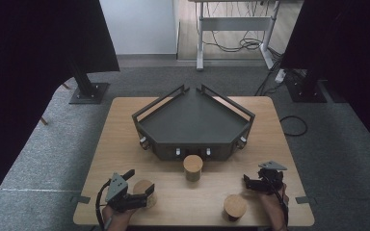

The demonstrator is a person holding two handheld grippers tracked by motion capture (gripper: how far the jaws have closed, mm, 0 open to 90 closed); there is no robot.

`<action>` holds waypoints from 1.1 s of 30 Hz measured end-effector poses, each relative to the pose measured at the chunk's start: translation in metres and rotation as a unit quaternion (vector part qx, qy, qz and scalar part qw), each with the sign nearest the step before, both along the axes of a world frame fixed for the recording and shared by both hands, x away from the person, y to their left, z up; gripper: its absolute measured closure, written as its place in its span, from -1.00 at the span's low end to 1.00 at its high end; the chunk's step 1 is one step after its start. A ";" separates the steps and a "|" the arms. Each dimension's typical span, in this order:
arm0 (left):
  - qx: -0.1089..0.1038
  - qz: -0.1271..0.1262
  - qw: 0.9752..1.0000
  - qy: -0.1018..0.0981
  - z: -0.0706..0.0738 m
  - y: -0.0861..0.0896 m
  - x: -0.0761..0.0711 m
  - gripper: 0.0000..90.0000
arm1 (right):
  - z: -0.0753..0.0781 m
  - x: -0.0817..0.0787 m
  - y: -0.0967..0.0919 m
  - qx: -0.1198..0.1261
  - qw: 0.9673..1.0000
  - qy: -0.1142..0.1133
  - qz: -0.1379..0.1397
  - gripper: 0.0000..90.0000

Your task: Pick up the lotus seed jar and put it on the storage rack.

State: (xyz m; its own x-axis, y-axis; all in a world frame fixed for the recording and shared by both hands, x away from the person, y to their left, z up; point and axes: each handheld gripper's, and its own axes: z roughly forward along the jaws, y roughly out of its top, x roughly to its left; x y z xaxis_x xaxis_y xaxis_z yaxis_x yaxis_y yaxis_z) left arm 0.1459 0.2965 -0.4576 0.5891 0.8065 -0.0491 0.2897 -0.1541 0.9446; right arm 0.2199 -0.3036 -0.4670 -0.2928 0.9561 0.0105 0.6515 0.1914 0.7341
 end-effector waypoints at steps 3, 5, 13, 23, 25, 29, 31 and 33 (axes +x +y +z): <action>0.003 -0.001 1.000 0.002 -0.002 -0.001 -0.001 -0.87 | 0.000 0.000 0.000 0.000 1.000 0.000 0.000 -0.90; 0.004 -0.001 1.000 0.003 -0.002 -0.002 -0.002 -0.87 | 0.000 0.000 0.000 0.000 1.000 0.000 0.000 -0.90; 0.007 0.001 1.000 0.006 -0.005 -0.003 -0.005 -0.87 | 0.000 0.000 0.000 0.000 1.000 0.000 0.000 -0.90; 0.016 0.001 1.000 0.011 -0.009 -0.007 -0.006 -0.87 | 0.000 0.000 0.000 0.000 1.000 0.000 0.001 -0.90; 0.018 0.001 1.000 0.012 -0.009 -0.007 -0.007 -0.87 | 0.000 0.000 0.000 0.000 1.000 0.000 0.001 -0.90; 0.018 0.002 1.000 0.013 -0.011 -0.007 -0.007 -0.87 | 0.000 0.000 0.000 0.000 1.000 0.000 0.001 -0.90; 0.020 0.002 1.000 0.015 -0.011 -0.007 -0.007 -0.87 | 0.000 0.000 0.000 0.000 1.000 0.000 0.001 -0.90; 0.022 0.002 1.000 0.017 -0.011 -0.008 -0.007 -0.87 | 0.000 0.000 0.000 0.000 1.000 0.000 0.001 -0.90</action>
